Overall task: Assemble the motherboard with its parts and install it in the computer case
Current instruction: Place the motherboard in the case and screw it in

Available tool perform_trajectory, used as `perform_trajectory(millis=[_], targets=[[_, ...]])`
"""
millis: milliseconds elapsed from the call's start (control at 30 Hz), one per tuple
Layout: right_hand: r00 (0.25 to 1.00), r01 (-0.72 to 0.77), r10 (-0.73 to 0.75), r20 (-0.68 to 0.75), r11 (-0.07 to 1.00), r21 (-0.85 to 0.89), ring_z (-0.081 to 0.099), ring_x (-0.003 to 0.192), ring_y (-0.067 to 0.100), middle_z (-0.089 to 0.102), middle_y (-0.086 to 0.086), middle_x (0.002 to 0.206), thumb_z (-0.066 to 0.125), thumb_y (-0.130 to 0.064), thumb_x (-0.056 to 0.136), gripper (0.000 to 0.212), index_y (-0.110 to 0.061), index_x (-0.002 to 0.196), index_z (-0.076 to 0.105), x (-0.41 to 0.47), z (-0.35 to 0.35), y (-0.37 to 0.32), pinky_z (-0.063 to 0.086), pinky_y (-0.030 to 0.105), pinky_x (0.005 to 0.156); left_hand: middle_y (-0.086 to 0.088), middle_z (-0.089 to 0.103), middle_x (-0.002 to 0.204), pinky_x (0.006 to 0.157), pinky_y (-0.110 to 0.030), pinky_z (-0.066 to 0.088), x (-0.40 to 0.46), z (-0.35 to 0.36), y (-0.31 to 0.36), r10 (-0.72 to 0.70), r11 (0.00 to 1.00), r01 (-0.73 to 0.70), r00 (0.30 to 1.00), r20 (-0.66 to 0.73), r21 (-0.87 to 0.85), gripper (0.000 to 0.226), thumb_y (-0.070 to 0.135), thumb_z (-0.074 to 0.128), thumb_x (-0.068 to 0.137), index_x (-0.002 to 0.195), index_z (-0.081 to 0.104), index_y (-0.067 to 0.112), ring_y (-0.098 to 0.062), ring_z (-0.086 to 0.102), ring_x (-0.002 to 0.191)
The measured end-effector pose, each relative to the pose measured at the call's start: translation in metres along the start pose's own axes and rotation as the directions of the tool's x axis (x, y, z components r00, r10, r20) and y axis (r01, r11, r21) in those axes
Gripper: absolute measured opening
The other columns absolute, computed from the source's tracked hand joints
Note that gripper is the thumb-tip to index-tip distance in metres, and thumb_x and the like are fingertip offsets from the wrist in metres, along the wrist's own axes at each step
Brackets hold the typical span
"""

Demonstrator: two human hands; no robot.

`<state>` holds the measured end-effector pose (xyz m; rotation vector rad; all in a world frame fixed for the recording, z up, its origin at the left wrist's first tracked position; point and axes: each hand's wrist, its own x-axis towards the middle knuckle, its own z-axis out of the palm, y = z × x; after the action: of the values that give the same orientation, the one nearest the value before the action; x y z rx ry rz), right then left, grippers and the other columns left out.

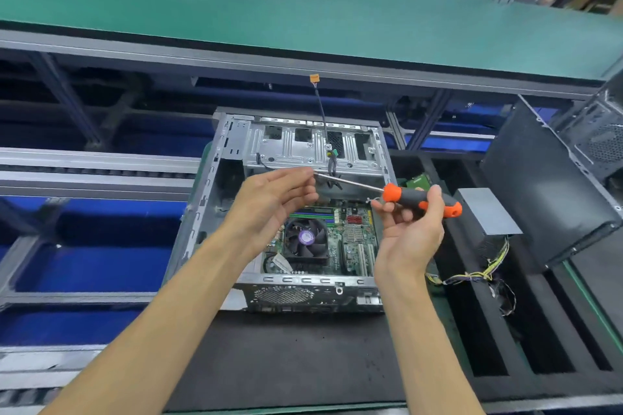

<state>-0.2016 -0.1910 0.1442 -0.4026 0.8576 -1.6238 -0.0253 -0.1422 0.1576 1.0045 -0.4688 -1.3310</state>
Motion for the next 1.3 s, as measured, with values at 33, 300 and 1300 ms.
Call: perform_trajectory(millis=[33, 300, 1300], targets=[[1.0, 0.001, -0.001, 0.012, 1.0, -0.004, 0.048, 0.049, 0.018, 0.037, 0.001, 0.058, 0.056, -0.032, 0.103, 0.031, -0.006, 0.087, 0.054, 0.0, 0.002, 0.003, 0.059, 0.036, 0.059, -0.012, 0.072, 0.087, 0.072, -0.023, 0.058, 0.002, -0.002, 0.001, 0.001, 1.0, -0.001, 1.0, -0.008, -0.021, 0.021, 0.015, 0.079, 0.076, 0.091, 0.078, 0.001, -0.019, 0.07, 0.078], [0.997, -0.058, 0.057, 0.058, 0.998, 0.01, 0.049, 0.049, 0.018, 0.04, 0.002, 0.059, 0.056, -0.031, 0.104, 0.025, -0.007, 0.101, 0.048, 0.012, 0.016, 0.02, 0.06, 0.039, 0.063, -0.011, 0.073, 0.085, 0.069, -0.022, 0.058, 0.014, -0.009, 0.009, 0.017, 0.997, -0.025, 0.995, -0.101, -0.074, 0.013, 0.012, 0.079, 0.079, 0.088, 0.079, 0.002, -0.018, 0.071, 0.076], [0.955, -0.297, 0.295, 0.037, 0.94, 0.168, 0.059, 0.055, 0.019, 0.049, 0.005, 0.061, 0.059, -0.03, 0.103, 0.028, -0.01, 0.085, 0.054, 0.045, 0.007, 0.03, 0.062, 0.04, 0.072, -0.01, 0.073, 0.081, 0.071, -0.024, 0.058, 0.05, 0.023, -0.01, 0.194, 0.98, -0.174, 0.946, -0.258, 0.099, 0.014, 0.013, 0.074, 0.089, 0.094, 0.074, 0.0, -0.02, 0.071, 0.073]])
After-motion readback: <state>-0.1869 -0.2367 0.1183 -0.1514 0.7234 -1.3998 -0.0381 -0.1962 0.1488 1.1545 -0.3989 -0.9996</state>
